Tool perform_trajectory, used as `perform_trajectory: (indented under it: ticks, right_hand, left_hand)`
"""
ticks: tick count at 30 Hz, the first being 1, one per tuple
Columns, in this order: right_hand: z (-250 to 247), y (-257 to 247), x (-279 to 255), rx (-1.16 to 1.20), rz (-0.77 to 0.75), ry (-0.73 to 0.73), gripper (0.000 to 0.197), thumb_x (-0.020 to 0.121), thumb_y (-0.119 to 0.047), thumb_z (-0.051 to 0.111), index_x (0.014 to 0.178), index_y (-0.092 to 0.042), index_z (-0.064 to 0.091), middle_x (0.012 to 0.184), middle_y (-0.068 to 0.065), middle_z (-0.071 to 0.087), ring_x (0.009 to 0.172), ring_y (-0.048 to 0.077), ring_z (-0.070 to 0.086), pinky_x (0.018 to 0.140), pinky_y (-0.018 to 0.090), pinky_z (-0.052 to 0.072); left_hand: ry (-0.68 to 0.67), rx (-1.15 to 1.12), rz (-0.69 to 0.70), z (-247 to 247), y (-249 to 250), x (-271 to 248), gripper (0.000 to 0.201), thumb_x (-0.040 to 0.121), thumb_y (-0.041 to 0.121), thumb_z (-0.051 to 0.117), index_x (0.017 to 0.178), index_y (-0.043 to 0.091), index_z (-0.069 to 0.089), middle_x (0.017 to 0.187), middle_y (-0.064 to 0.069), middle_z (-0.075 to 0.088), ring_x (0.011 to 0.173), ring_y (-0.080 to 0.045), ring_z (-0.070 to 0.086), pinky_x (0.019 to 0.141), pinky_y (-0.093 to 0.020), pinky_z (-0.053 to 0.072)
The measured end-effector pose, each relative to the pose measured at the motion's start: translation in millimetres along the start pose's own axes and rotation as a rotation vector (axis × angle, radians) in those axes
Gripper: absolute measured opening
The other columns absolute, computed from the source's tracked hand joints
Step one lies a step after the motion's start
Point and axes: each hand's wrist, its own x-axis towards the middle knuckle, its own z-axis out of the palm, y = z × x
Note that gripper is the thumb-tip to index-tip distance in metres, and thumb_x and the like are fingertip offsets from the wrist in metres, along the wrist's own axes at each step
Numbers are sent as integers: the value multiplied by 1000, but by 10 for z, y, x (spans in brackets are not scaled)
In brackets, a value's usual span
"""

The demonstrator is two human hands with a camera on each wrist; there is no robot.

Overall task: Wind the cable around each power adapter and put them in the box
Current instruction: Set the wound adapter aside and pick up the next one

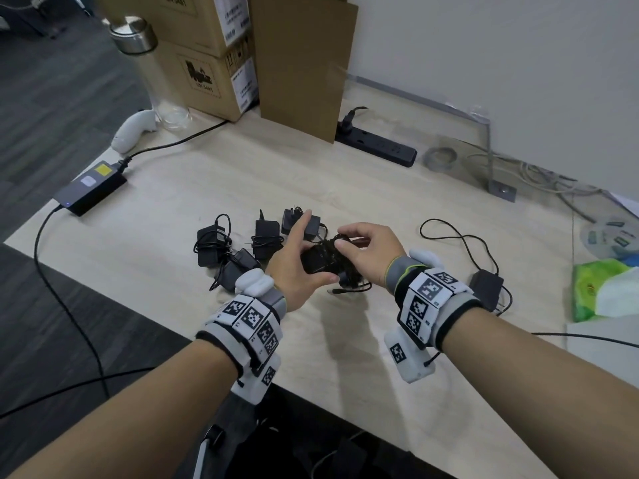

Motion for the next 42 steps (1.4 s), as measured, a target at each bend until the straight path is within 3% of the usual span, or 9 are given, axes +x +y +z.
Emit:
perform_trajectory:
  ticks: [4, 7, 12, 17, 25, 28, 32, 38, 42]
  right_hand:
    - [-35, -42, -16, -15, -19, -56, 29, 85, -25, 67, 114, -29, 67, 105, -9, 67, 100, 7, 62, 99, 31, 47]
    - [-67, -67, -41, -102, -114, -46, 36, 83, -24, 69, 117, -36, 63, 119, -7, 61, 108, 7, 55, 99, 30, 44]
    - [-39, -180, -82, -148, -254, -82, 28, 79, -22, 74, 107, -26, 71, 117, -8, 54, 112, 5, 50, 97, 20, 36]
    - [17, -205, -78, -181, -239, -100, 21, 76, -20, 77, 96, -21, 75, 120, -5, 55, 108, 6, 51, 91, 12, 32]
    - [88, -345, -114, -124, -280, -143, 14, 70, -13, 81, 82, -20, 77, 108, -11, 53, 113, 18, 53, 100, 31, 40]
    - [78, -377, -119, -138, -290, -166, 15, 70, -12, 82, 82, -19, 77, 109, -10, 54, 113, 16, 52, 99, 27, 39]
    - [49, -402, -137, -194, -314, -191, 14, 70, -11, 81, 83, -15, 78, 109, -11, 54, 111, 12, 50, 90, 17, 34]
    - [21, -279, -115, -167, -256, -163, 13, 75, -12, 76, 80, -24, 74, 108, -7, 59, 100, 7, 56, 88, 17, 37]
    - [-19, -131, -166, -268, -193, -191, 13, 77, -20, 74, 78, -32, 70, 107, -5, 61, 99, 11, 58, 89, 24, 45]
  left_hand:
    - [5, 30, 10, -2, 32, -4, 115, 62, 27, 89, 148, 47, 15, 94, 25, 62, 91, -1, 61, 79, -6, 40]
    - [11, 67, 15, -5, 55, -3, 114, 62, 28, 89, 148, 45, 16, 100, 18, 65, 98, -8, 61, 88, -20, 45]
    - [32, 78, -9, -23, 94, 9, 112, 64, 24, 88, 150, 38, 18, 93, 23, 59, 95, -7, 58, 79, -16, 37]
    - [31, 90, -33, -54, 119, 4, 110, 66, 25, 87, 151, 36, 18, 95, 19, 60, 95, -6, 57, 79, -16, 36]
    - [8, 163, -149, -67, 81, 35, 102, 67, 35, 85, 148, 36, 23, 100, 14, 62, 99, -11, 58, 80, -21, 37]
    - [30, 206, -181, -95, 50, 56, 95, 67, 40, 83, 144, 38, 28, 93, 16, 57, 92, -12, 57, 78, -23, 39]
    - [41, 287, -212, -83, -62, 108, 97, 63, 54, 80, 142, 41, 26, 114, 5, 63, 101, -20, 61, 84, -33, 48]
    - [79, 330, -193, 67, -152, 79, 84, 69, 56, 74, 141, 32, 38, 124, -5, 60, 112, -24, 59, 93, -35, 48]
    - [63, 486, -202, 206, -171, 14, 82, 75, 58, 67, 145, 37, 29, 126, -10, 50, 112, -31, 55, 91, -40, 47]
